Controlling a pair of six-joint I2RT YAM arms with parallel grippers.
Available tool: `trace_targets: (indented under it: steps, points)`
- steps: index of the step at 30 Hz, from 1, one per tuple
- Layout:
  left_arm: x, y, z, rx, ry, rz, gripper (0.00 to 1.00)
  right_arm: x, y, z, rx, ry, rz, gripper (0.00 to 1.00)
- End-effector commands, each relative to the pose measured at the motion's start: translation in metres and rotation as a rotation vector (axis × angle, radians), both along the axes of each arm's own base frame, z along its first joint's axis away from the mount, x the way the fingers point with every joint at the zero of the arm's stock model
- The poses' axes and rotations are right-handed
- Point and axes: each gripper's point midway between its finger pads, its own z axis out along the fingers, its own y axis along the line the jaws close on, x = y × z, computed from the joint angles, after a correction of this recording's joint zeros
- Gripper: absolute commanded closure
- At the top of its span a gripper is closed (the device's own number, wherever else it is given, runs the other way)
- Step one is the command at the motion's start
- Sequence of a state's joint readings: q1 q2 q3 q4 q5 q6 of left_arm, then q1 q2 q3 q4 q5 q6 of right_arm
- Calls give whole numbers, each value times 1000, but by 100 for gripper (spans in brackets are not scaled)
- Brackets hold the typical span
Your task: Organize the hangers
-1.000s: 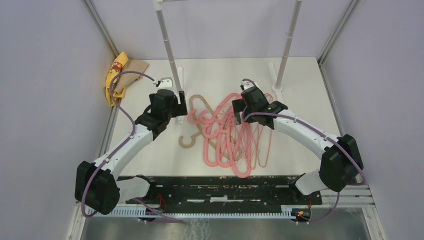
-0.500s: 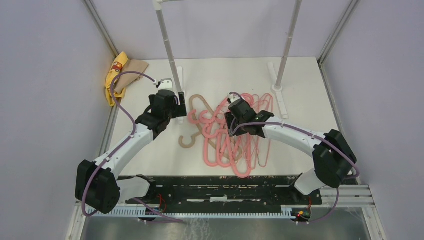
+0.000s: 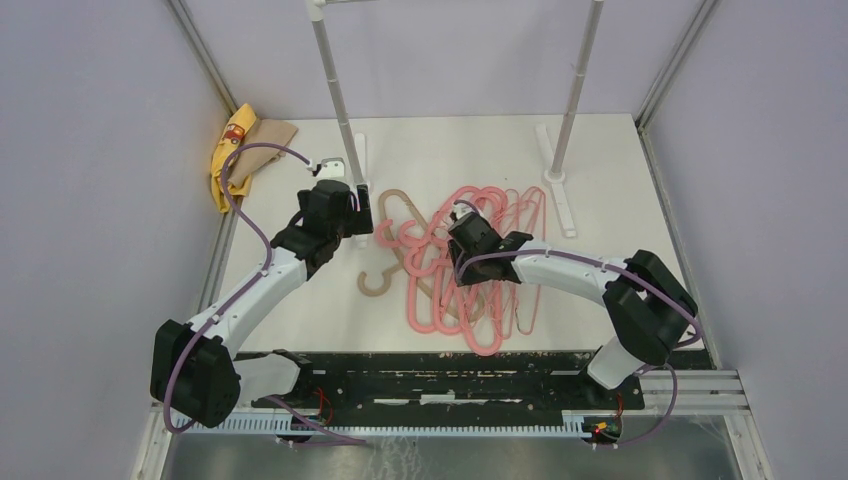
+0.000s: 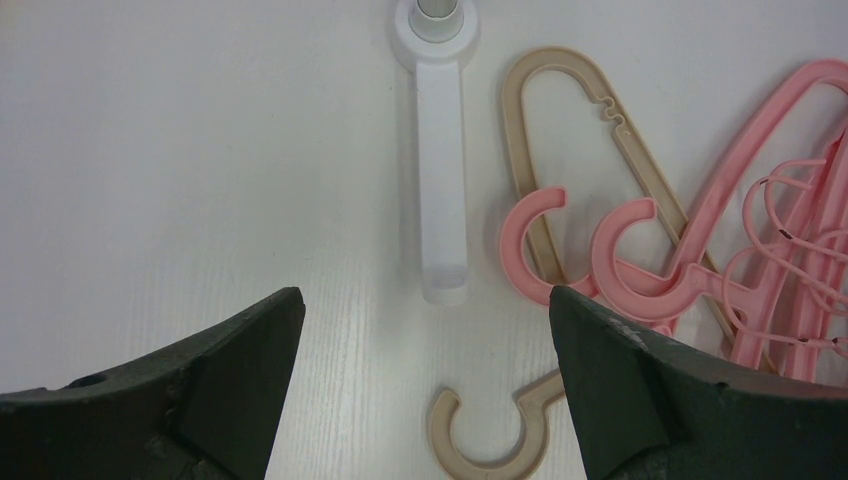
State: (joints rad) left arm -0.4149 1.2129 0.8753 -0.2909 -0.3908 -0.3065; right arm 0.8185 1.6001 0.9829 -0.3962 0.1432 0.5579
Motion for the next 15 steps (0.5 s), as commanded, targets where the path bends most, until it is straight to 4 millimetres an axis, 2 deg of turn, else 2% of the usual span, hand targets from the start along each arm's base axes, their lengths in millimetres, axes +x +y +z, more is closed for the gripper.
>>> trace_targets:
  steps: [1, 4, 10, 15]
  points:
    - [1, -1, 9, -42, -37, 32, 1, 8, 0, -1, 3, -46, -46, 56]
    - [1, -1, 9, -43, -36, 31, 1, 8, -2, -8, -12, -38, -49, 57]
    - [1, -2, 8, -41, -32, 30, 1, 7, -5, -16, -28, -39, -58, 70]
    - [1, -1, 8, -36, -33, 34, 1, 9, -12, -3, -40, -68, -72, 98]
